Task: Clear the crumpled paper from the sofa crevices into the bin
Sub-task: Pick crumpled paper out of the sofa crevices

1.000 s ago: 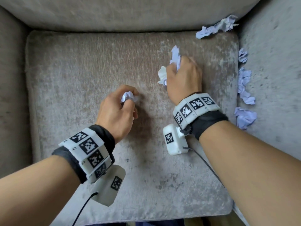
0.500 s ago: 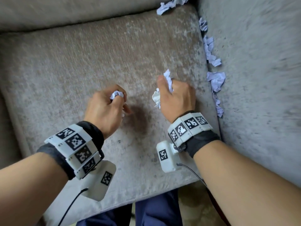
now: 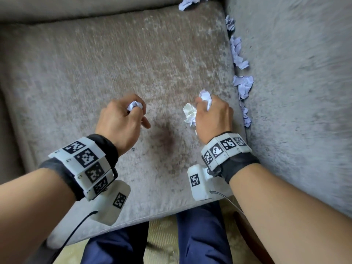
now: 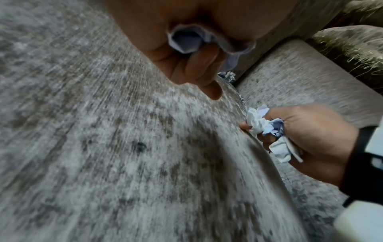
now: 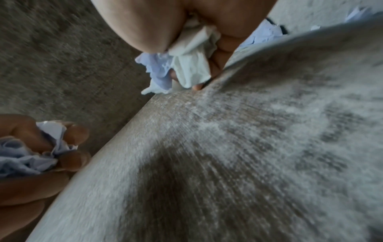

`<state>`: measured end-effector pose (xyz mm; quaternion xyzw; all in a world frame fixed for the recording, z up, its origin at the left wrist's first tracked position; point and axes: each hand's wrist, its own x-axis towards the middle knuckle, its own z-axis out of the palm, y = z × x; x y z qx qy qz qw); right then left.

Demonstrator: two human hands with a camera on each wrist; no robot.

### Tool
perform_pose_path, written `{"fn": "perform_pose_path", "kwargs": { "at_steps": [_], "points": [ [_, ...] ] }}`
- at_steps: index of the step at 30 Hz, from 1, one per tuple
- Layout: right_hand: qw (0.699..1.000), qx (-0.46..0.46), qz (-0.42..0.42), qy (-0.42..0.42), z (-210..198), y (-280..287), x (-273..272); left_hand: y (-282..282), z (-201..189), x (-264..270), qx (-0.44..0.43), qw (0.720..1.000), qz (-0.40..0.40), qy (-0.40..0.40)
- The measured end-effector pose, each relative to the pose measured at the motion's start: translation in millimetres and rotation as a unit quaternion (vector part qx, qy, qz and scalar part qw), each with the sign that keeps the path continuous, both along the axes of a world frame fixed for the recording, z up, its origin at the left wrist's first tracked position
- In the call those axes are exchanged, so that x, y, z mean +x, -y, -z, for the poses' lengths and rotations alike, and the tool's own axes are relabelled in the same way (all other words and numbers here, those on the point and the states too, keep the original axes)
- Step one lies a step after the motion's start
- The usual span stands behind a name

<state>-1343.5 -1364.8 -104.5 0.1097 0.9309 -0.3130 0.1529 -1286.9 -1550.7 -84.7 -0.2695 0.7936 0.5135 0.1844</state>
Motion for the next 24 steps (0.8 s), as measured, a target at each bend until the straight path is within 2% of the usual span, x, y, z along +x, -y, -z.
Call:
{"fn": "perform_pose_path", "kwargs": {
  "at_steps": [5,9,14,19,24],
  "points": [
    [0.999,-0.045,-0.015,-0.007,5,-11,-1,-25,15,2,-0.061,0.998,-0.032,0.009],
    [0.998,-0.030,-0.029,0.042,3,-52,9,-71,22,-6,-0.077,0.996,-0.044,0.034],
    [0.998,0.002,-0.024,0.061,5,-111,28,-130,20,-32,-0.095,0.994,0.012,0.046],
    [1.000,-0.006,-0.006,0.009,-7,-139,29,-176,13,-58,-0.136,0.987,0.085,0.007],
    [0.995,0.037,0.027,0.087,-8,-135,22,-196,14,-74,-0.167,0.979,0.117,0.031]
  ]
}}
